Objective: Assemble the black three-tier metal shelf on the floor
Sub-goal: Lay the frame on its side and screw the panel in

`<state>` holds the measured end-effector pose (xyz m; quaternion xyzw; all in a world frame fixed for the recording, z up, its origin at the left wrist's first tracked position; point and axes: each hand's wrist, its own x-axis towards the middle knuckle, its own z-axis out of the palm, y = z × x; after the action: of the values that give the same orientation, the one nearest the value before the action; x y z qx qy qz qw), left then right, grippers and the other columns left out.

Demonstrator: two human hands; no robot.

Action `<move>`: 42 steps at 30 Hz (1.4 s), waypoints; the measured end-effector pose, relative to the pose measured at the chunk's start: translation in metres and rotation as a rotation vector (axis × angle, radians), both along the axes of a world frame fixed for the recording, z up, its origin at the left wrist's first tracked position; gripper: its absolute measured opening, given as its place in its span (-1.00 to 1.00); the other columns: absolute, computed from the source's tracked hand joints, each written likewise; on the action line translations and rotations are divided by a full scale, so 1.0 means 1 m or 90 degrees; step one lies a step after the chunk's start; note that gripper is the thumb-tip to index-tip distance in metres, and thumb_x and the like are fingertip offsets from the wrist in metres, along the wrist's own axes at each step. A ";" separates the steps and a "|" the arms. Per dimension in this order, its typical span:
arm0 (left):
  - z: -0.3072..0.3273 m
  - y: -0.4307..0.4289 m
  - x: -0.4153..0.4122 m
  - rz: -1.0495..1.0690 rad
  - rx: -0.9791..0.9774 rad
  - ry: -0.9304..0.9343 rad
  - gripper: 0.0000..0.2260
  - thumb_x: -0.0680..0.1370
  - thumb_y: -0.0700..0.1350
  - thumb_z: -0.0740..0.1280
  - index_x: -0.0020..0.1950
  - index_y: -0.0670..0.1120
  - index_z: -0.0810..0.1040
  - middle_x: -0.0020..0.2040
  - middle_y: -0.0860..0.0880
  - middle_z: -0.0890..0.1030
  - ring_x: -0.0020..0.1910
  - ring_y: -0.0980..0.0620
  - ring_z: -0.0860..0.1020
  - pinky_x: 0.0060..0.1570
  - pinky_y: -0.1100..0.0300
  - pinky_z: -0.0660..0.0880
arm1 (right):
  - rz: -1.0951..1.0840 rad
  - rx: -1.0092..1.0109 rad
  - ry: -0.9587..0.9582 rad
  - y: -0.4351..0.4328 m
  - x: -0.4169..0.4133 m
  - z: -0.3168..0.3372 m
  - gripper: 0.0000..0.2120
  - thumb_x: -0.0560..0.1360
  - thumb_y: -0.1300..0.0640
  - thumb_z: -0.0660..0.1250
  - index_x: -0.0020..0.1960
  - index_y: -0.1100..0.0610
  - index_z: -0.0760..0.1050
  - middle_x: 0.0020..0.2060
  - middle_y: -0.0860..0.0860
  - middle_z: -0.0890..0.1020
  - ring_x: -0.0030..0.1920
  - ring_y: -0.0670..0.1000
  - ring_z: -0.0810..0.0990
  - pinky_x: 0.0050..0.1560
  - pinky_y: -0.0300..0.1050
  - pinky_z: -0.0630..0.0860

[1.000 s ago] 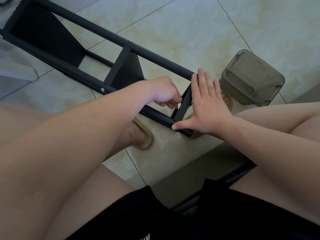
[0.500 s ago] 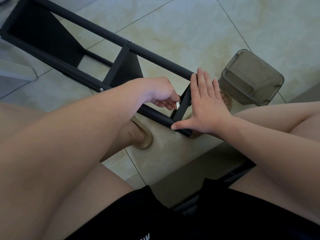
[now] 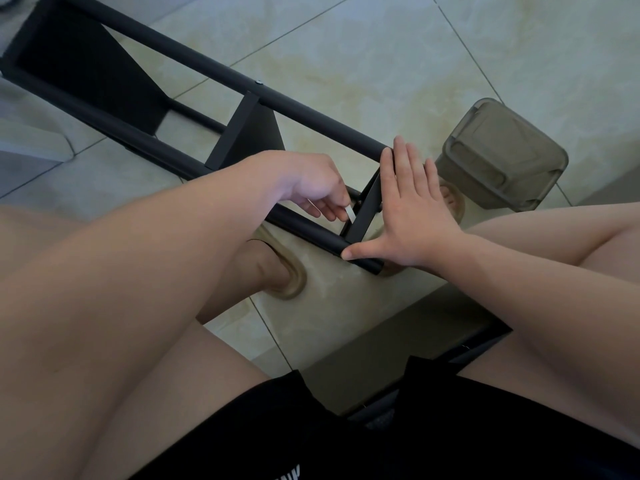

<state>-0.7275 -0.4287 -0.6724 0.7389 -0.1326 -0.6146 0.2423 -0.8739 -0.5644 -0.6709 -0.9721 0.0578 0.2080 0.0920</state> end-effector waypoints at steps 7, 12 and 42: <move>-0.002 0.005 0.005 -0.088 0.013 -0.023 -0.88 0.64 -0.15 0.31 0.03 -0.11 0.64 -0.12 0.02 0.75 -0.19 0.18 0.69 -0.12 0.19 0.52 | 0.002 -0.004 0.008 0.000 0.001 0.000 0.50 0.09 -0.76 0.06 0.60 0.25 -0.39 0.58 0.21 -0.38 0.58 0.19 -0.41 0.54 0.15 -0.39; 0.004 0.006 0.005 -0.158 0.036 -0.052 -0.87 0.65 -0.11 0.31 0.04 -0.05 0.65 -0.11 0.08 0.74 -0.10 0.23 0.66 -0.11 0.21 0.48 | 0.002 -0.005 0.012 0.000 0.001 0.001 0.50 0.09 -0.76 0.06 0.60 0.25 -0.40 0.58 0.20 -0.40 0.58 0.19 -0.43 0.53 0.14 -0.40; -0.007 -0.003 -0.012 0.153 -0.043 0.010 -0.95 0.57 -0.12 0.43 -0.04 -0.06 0.67 -0.18 0.01 0.68 -0.16 0.05 0.64 -0.03 0.14 0.58 | -0.005 0.003 0.005 -0.001 0.002 -0.001 0.52 0.06 -0.75 0.07 0.61 0.25 -0.37 0.59 0.19 -0.37 0.59 0.18 -0.40 0.54 0.13 -0.38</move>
<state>-0.7395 -0.4317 -0.6796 0.7359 -0.0623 -0.5822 0.3400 -0.8718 -0.5653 -0.6715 -0.9708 0.0612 0.2117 0.0946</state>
